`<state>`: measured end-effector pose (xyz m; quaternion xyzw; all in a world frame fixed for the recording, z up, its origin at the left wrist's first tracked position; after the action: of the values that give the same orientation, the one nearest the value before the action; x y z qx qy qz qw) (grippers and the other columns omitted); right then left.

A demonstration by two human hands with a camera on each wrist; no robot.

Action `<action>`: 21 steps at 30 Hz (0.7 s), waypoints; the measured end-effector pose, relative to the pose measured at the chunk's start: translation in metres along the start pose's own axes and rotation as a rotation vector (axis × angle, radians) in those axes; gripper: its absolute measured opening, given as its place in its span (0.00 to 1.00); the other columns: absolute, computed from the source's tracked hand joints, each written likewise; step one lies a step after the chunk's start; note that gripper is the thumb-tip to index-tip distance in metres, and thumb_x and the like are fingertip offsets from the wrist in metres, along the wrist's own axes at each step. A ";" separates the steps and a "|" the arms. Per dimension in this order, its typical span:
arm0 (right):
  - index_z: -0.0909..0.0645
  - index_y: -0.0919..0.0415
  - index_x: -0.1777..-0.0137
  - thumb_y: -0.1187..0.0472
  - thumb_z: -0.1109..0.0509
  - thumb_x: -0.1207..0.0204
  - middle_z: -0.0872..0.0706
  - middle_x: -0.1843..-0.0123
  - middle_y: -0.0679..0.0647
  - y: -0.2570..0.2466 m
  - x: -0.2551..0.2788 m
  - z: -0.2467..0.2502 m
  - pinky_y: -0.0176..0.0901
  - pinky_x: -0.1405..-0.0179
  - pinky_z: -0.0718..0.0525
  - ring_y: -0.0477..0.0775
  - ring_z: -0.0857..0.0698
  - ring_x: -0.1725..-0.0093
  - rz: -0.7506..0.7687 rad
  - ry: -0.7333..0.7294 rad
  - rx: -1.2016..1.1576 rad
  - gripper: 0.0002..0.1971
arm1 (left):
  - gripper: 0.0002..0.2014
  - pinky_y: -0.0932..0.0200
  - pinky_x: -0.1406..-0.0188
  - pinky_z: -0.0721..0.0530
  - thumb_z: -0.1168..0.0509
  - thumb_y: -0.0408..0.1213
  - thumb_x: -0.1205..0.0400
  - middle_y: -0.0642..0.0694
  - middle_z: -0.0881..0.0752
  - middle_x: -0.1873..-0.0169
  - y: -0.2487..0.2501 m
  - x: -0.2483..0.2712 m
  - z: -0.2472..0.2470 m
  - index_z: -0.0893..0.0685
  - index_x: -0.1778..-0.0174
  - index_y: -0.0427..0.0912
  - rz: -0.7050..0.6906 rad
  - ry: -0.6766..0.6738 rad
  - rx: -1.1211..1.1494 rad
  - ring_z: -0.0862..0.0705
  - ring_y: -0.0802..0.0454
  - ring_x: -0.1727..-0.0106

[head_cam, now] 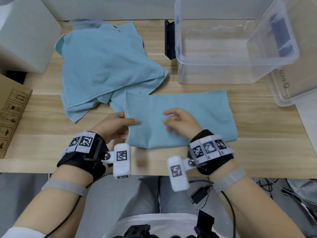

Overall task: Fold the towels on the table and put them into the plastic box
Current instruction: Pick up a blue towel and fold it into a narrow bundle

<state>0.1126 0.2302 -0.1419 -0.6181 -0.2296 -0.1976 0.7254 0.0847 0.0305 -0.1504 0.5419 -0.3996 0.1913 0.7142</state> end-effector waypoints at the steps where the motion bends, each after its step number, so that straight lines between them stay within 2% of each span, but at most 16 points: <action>1: 0.24 0.57 0.43 0.61 0.31 0.25 0.20 0.61 0.54 0.000 0.001 -0.017 0.32 0.73 0.25 0.38 0.19 0.74 -0.059 -0.083 -0.019 0.12 | 0.14 0.64 0.66 0.17 0.27 0.39 0.30 0.45 0.14 0.56 0.004 0.001 -0.006 0.16 0.49 0.46 -0.014 -0.056 0.031 0.19 0.51 0.63; 3: 0.28 0.54 0.35 0.49 0.31 0.26 0.18 0.50 0.54 0.003 0.004 -0.034 0.38 0.67 0.20 0.47 0.16 0.63 -0.142 -0.154 -0.065 0.21 | 0.09 0.65 0.71 0.16 0.31 0.36 0.25 0.47 0.13 0.61 0.012 0.003 -0.019 0.17 0.50 0.47 -0.055 -0.159 0.087 0.18 0.53 0.68; 5: 0.27 0.51 0.37 0.45 0.31 0.28 0.17 0.47 0.50 0.008 0.005 -0.031 0.43 0.62 0.17 0.51 0.15 0.53 -0.157 -0.144 -0.107 0.21 | 0.08 0.64 0.72 0.13 0.41 0.31 0.19 0.49 0.11 0.67 0.018 0.004 -0.037 0.20 0.49 0.47 -0.062 -0.273 0.138 0.13 0.56 0.70; 7: 0.25 0.51 0.48 0.53 0.28 0.28 0.15 0.54 0.49 0.015 0.004 -0.020 0.44 0.61 0.15 0.49 0.15 0.56 -0.161 -0.095 -0.170 0.11 | 0.13 0.59 0.64 0.11 0.47 0.27 0.16 0.47 0.10 0.63 0.020 0.004 -0.056 0.21 0.44 0.47 -0.036 -0.401 0.146 0.10 0.55 0.63; 9: 0.26 0.54 0.53 0.66 0.29 0.28 0.17 0.62 0.52 0.025 0.002 -0.006 0.46 0.64 0.14 0.49 0.16 0.64 -0.161 -0.005 -0.164 0.10 | 0.15 0.58 0.60 0.12 0.49 0.26 0.15 0.47 0.11 0.59 0.020 0.001 -0.068 0.22 0.41 0.46 -0.028 -0.454 0.094 0.10 0.56 0.60; 11: 0.27 0.56 0.53 0.74 0.35 0.28 0.20 0.65 0.54 0.035 0.000 0.006 0.46 0.68 0.14 0.51 0.18 0.68 -0.171 0.074 -0.087 0.12 | 0.12 0.61 0.61 0.12 0.46 0.27 0.16 0.48 0.12 0.60 0.021 -0.005 -0.067 0.21 0.44 0.44 -0.040 -0.339 0.079 0.11 0.59 0.64; 13: 0.27 0.56 0.53 0.76 0.36 0.28 0.21 0.66 0.53 0.042 -0.003 0.013 0.43 0.73 0.14 0.52 0.19 0.69 -0.164 0.109 -0.021 0.13 | 0.07 0.64 0.68 0.14 0.40 0.28 0.18 0.47 0.14 0.64 0.017 -0.013 -0.052 0.20 0.53 0.43 -0.051 -0.092 0.081 0.14 0.60 0.71; 15: 0.26 0.53 0.52 0.74 0.35 0.30 0.21 0.67 0.51 0.046 -0.006 0.016 0.46 0.66 0.13 0.53 0.18 0.66 -0.124 0.151 0.062 0.14 | 0.05 0.63 0.72 0.15 0.34 0.29 0.22 0.44 0.16 0.66 0.009 -0.019 -0.034 0.22 0.59 0.42 -0.047 0.121 0.021 0.17 0.56 0.73; 16: 0.25 0.51 0.52 0.72 0.35 0.31 0.21 0.68 0.49 0.046 -0.007 0.018 0.48 0.59 0.14 0.54 0.18 0.64 -0.089 0.184 0.115 0.15 | 0.06 0.62 0.73 0.15 0.31 0.30 0.23 0.43 0.16 0.67 0.005 -0.021 -0.030 0.22 0.61 0.42 -0.038 0.164 -0.022 0.18 0.55 0.73; 18: 0.25 0.48 0.51 0.70 0.36 0.30 0.22 0.70 0.47 0.043 -0.007 0.019 0.46 0.55 0.20 0.53 0.20 0.63 -0.022 0.236 0.189 0.15 | 0.06 0.63 0.73 0.16 0.28 0.34 0.25 0.44 0.16 0.69 0.001 -0.022 -0.032 0.21 0.62 0.42 -0.019 0.139 -0.077 0.17 0.55 0.73; 21: 0.24 0.52 0.44 0.71 0.39 0.28 0.25 0.70 0.45 0.037 -0.008 0.021 0.43 0.54 0.25 0.53 0.22 0.60 0.036 0.270 0.268 0.16 | 0.08 0.65 0.72 0.15 0.27 0.38 0.26 0.45 0.14 0.67 0.000 -0.021 -0.047 0.20 0.62 0.42 0.016 0.028 -0.078 0.16 0.55 0.70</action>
<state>0.1259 0.2566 -0.1737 -0.4879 -0.1434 -0.2331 0.8289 0.0890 0.0774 -0.1713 0.5077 -0.4009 0.1889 0.7388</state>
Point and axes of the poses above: each hand's wrist, its own x-axis away from the middle knuckle, its own z-axis out of the back of the hand, y = z × x, the point moved 5 cm from there along -x, towards the middle knuckle
